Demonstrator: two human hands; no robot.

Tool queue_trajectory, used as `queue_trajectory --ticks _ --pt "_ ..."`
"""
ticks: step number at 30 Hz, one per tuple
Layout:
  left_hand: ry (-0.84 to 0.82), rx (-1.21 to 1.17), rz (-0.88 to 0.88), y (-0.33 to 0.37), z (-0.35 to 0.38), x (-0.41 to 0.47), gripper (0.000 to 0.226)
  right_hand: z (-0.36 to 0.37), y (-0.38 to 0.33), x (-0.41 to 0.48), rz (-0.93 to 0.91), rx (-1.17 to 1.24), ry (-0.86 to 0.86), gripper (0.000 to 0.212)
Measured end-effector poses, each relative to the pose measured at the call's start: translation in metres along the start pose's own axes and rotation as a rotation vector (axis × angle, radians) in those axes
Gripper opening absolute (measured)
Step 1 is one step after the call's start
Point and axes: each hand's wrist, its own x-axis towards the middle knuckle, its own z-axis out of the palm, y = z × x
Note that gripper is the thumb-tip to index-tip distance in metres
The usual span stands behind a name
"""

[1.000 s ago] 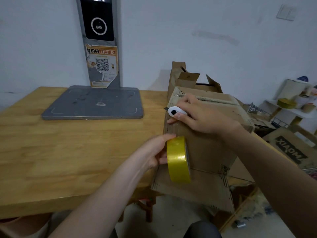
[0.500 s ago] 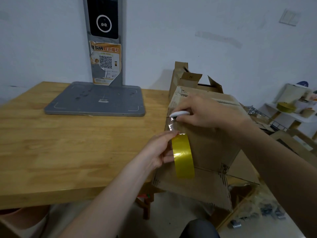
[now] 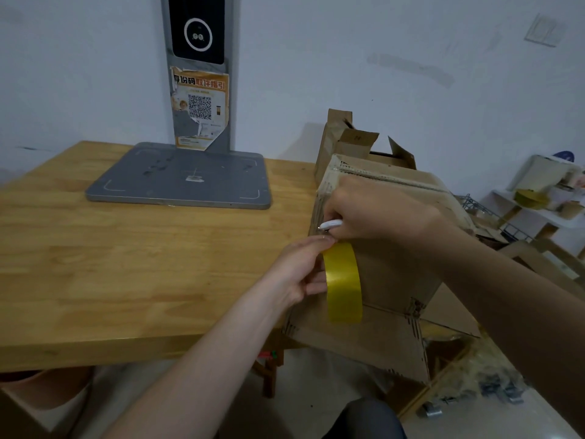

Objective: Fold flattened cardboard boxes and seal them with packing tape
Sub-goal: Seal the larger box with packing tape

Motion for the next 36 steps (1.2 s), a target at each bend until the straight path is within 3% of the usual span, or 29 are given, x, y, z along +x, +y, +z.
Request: queue_trajectory --ticks 8,13,17,21,26,28,31,33,36 --pt "0.008 0.060 -0.017 -0.003 -0.008 0.002 0.013 -0.016 0.013 -0.010 0.097 0.055 -0.152 0.015" --pt "0.029 0.120 -0.016 -0.008 -0.017 -0.002 0.019 -0.019 0.024 -0.025 0.141 0.189 -0.110 0.010" --pt "0.116 0.186 0.036 0.002 -0.033 -0.007 0.019 -0.008 0.029 -0.034 0.132 0.457 0.034 0.016" --pt "0.217 0.276 0.114 0.021 -0.052 -0.013 0.015 0.002 0.033 -0.044 0.186 0.643 0.265 0.005" --pt "0.311 0.348 0.218 0.047 -0.060 -0.014 0.014 0.006 0.050 -0.040 0.410 0.556 0.525 0.018" --pt "0.351 0.401 0.252 0.057 -0.063 -0.012 0.017 0.011 0.063 -0.038 0.535 0.408 0.492 0.026" --pt "0.387 0.484 0.293 0.069 -0.066 -0.008 0.012 0.011 0.069 -0.036 0.607 0.302 0.266 0.037" --pt "0.411 0.538 0.316 0.076 -0.068 -0.006 0.009 0.005 0.063 -0.029 0.561 0.308 0.216 0.043" --pt "0.431 0.610 0.350 0.082 -0.073 -0.002 0.012 -0.002 0.052 -0.012 0.379 0.408 0.304 0.034"
